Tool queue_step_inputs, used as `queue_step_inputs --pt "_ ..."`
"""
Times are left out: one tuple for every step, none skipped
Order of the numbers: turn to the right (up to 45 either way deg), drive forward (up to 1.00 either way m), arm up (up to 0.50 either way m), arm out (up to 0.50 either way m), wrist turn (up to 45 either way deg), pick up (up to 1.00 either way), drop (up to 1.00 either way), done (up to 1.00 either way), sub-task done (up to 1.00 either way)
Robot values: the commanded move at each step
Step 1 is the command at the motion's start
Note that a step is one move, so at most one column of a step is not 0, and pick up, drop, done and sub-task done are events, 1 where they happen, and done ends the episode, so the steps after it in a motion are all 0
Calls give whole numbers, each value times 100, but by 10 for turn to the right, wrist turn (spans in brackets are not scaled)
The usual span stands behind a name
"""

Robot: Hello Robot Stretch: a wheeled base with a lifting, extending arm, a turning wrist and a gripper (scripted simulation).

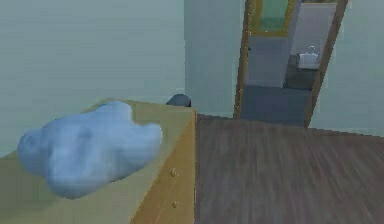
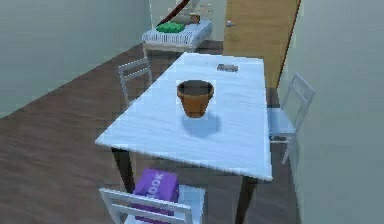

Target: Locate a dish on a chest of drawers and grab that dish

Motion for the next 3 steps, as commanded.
queue_step_inputs --pt "-450 0 0 0 0 0 0 0 0" --pt "-450 0 0 0 0 0 0 0 0" --pt "-450 0 0 0 0 0 0 0 0"
